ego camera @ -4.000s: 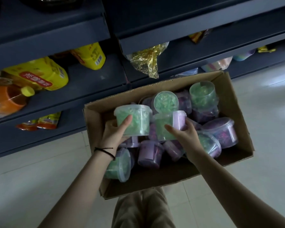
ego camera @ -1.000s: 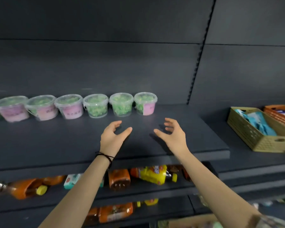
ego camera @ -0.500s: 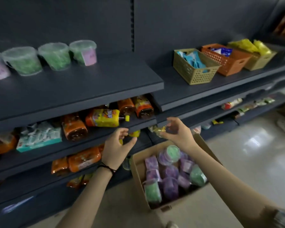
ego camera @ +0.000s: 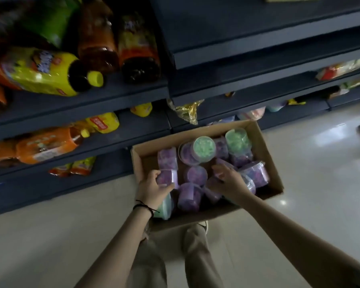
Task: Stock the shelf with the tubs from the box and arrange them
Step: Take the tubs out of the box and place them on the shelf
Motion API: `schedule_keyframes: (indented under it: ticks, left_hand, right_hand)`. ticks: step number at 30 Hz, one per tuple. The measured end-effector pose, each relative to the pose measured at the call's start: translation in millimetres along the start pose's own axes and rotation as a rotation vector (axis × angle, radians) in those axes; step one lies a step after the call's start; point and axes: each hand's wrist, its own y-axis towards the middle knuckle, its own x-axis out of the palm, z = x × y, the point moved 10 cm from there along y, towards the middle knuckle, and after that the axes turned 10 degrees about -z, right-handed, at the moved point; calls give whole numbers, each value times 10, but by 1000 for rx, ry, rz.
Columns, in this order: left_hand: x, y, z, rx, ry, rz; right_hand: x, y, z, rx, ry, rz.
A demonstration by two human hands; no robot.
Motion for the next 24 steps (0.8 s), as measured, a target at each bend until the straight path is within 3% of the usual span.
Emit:
schedule_keyframes:
  ticks: [10, 16, 20, 24]
  left_hand:
    - [728, 1496, -803, -161, 48, -53]
    - [1020, 1934, -1302, -359, -77, -123]
    - [1045, 2031, -1439, -420, -64, -94]
    - [957, 1952, -1416, -425, -87, -35]
  right_hand:
    - [790, 1326, 1041, 158, 95, -4]
    - [1220, 1795, 1312, 354, 218, 26]
    - [1386, 1924, 1377, 468, 77, 58]
    - [1356, 1933, 1364, 459, 14, 129]
